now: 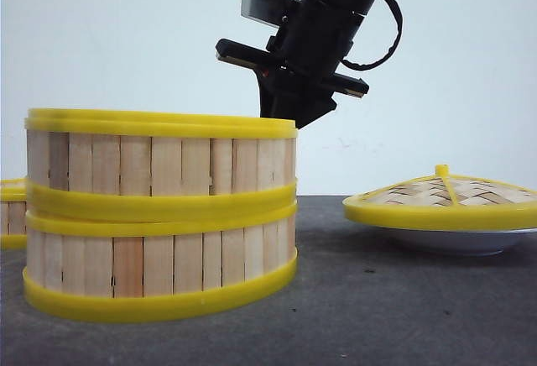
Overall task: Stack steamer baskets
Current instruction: 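Lower the held basket onto the front basket with the right gripper, then open the right gripper and raise it away from the stack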
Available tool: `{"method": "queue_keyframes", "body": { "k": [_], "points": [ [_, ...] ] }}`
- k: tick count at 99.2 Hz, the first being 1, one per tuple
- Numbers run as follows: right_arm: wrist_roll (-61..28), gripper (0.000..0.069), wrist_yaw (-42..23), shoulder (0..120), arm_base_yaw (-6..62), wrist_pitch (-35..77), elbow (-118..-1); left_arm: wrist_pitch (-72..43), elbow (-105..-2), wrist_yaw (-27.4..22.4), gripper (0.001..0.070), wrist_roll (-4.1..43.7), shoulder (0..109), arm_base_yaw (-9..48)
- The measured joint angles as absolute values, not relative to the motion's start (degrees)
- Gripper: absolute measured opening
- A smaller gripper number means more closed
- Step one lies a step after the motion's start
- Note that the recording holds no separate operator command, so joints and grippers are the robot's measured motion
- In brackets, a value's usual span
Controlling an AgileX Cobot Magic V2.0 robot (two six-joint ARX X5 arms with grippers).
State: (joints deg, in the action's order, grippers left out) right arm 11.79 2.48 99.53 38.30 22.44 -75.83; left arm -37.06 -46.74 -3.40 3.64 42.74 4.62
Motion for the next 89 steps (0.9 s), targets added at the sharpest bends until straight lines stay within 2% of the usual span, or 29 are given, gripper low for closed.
{"method": "queue_keyframes", "body": {
  "k": [77,83,89],
  "points": [
    [11.8,0.0026,2.3,100.6,38.6,21.7,-76.0,-37.1,-46.7,-3.4,0.0547,3.6,42.7,4.6],
    [11.8,0.0044,2.6,100.5,38.6,21.6,-76.0,-37.1,-46.7,-3.4,0.0547,3.6,42.7,4.6],
    [11.8,0.0102,3.2,100.3,38.6,21.3,-76.0,-37.1,-46.7,-3.4,0.0547,3.6,42.7,4.6]
  ]
}}
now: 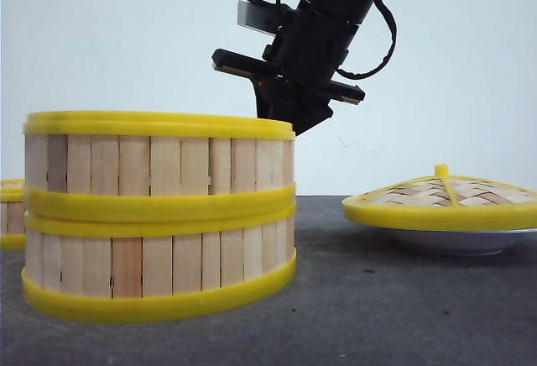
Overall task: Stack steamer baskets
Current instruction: 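Open the right gripper and raise it away from the stack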
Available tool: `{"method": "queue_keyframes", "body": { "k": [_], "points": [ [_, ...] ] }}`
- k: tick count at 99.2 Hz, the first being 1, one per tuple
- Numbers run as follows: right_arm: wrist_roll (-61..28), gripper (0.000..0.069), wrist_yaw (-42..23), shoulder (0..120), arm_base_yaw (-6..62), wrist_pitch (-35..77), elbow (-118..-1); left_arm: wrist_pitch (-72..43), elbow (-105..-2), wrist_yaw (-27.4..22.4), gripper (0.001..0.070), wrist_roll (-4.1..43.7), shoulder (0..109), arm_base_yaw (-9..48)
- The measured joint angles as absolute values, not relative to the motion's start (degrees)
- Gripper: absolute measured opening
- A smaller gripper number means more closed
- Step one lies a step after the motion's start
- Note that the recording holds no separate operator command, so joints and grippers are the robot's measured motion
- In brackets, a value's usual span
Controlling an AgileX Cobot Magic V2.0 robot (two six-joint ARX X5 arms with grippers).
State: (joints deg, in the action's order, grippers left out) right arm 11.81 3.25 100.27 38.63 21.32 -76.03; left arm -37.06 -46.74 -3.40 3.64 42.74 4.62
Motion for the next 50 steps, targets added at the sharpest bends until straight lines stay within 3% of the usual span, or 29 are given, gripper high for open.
{"method": "queue_keyframes", "body": {
  "k": [22,32,50],
  "points": [
    [11.8,0.0434,4.4,99.2,38.9,21.5,-77.0,-37.1,-46.7,-3.4,0.0547,3.6,42.7,4.6],
    [11.8,0.0474,4.5,99.2,38.6,22.7,-77.0,-37.1,-46.7,-3.4,0.0547,3.6,42.7,4.6],
    [10.8,0.0482,4.5,94.2,36.7,28.6,-77.0,-35.5,-46.7,-3.1,0.0547,4.0,44.6,3.6]
  ]
}}
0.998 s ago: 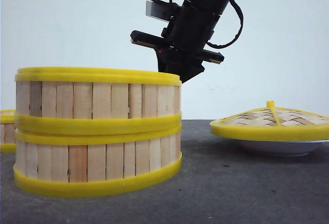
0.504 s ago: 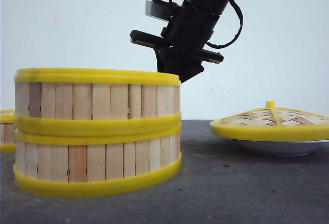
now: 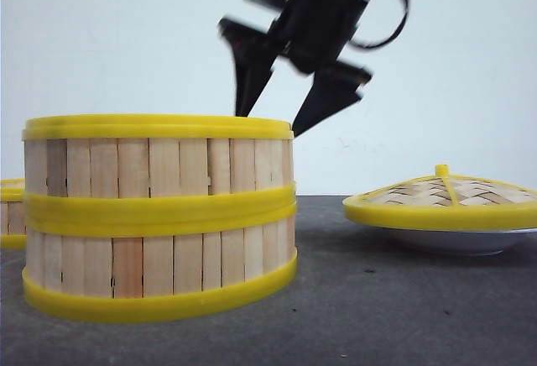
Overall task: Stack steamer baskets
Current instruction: 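Open the right gripper and raise it away from the stack, then reach the left gripper to another bun-filled basket and grip its rim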
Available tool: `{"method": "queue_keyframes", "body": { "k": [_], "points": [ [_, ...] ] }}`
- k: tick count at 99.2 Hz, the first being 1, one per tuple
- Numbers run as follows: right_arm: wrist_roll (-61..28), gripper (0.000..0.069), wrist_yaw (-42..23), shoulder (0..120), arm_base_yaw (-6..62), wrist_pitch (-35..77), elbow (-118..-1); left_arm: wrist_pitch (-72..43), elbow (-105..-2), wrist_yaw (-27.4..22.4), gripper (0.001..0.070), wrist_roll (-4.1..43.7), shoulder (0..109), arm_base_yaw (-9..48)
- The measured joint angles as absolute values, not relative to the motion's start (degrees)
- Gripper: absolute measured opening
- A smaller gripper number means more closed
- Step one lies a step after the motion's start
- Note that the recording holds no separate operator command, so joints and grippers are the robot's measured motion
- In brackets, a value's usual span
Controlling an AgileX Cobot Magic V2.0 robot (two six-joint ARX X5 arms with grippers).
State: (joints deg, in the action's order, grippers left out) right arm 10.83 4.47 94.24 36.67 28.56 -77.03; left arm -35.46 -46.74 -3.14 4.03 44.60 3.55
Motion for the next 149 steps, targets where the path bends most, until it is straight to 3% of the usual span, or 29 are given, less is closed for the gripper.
{"method": "queue_keyframes", "body": {
  "k": [41,75,97,120,136,149],
  "points": [
    [6.3,0.0482,-1.6,73.8,23.7,45.1,-76.4,-24.1,-55.9,-2.9,0.0547,4.3,68.5,-6.0],
    [6.0,0.0482,-1.6,62.4,17.3,46.4,-63.9,-24.4,-65.5,-2.8,0.0543,4.3,88.2,-10.4],
    [6.5,0.0482,-1.5,58.5,17.2,47.7,-58.0,-24.3,-70.3,-2.8,0.0448,4.3,97.0,-11.0],
    [7.8,0.0482,-1.5,57.6,17.2,48.1,-56.8,-23.1,-71.3,-2.8,0.0418,4.3,101.4,-11.1],
    [7.9,0.0482,-1.5,57.6,17.2,48.1,-56.8,-21.8,-71.3,-2.8,0.0258,4.4,102.0,-11.1],
    [7.9,0.0482,-1.5,57.6,17.2,48.0,-56.8,-21.2,-71.3,-2.8,0.0222,4.7,103.2,-11.1]
  ]
}}
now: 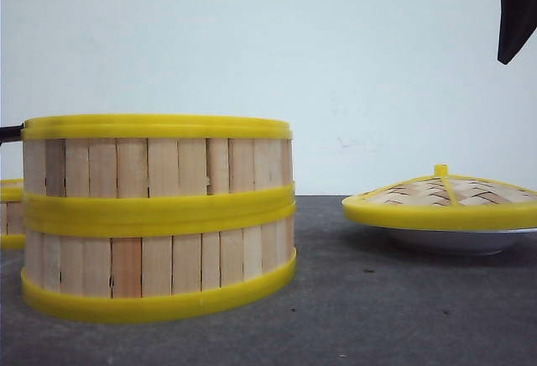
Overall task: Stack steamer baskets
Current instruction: 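Reach the left gripper to another bun-filled basket and grip its rim, then lift the basket with the left gripper and carry it above the stack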
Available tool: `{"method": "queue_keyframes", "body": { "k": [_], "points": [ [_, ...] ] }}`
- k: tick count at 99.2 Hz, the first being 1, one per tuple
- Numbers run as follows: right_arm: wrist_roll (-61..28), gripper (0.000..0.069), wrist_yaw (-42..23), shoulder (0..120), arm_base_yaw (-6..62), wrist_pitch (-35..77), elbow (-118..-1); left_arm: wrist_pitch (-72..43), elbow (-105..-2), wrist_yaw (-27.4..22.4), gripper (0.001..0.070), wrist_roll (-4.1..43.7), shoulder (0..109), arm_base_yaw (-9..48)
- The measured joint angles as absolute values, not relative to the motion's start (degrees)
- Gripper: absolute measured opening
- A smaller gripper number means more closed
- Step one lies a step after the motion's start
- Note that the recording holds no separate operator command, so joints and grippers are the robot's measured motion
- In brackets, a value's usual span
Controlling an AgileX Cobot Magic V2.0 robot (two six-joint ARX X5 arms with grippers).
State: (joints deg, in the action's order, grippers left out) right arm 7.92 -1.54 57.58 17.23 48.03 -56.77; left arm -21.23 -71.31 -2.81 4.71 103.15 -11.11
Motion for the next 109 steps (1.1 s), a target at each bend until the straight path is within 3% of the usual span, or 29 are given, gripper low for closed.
{"method": "queue_keyframes", "body": {
  "k": [8,25,35,62,88,109],
  "points": [
    [7.9,0.0482,-1.5,57.6,17.2,48.0,-56.8,-21.2,-71.3,-2.8,0.0203,4.7,103.9,-11.1],
    [7.9,0.0482,-1.5,57.6,17.2,48.1,-56.8,-20.3,-71.4,-2.8,0.0073,5.8,104.6,-11.0],
    [7.9,0.0482,-1.5,57.6,17.2,48.1,-56.8,-19.6,-71.4,-2.8,0.0034,5.6,104.7,-11.1],
    [7.9,0.0482,-1.5,57.6,17.2,48.7,-56.8,-22.2,-75.6,-2.9,0.0026,5.3,105.4,-11.1],
    [7.9,0.0482,-1.5,57.6,17.2,48.7,-56.8,-32.8,-90.4,-2.6,0.0026,3.8,105.5,-11.1],
    [7.9,0.0482,-1.5,57.6,17.2,48.7,-56.8,-45.3,-101.5,-6.5,0.0026,2.4,105.5,-11.1]
  ]
}}
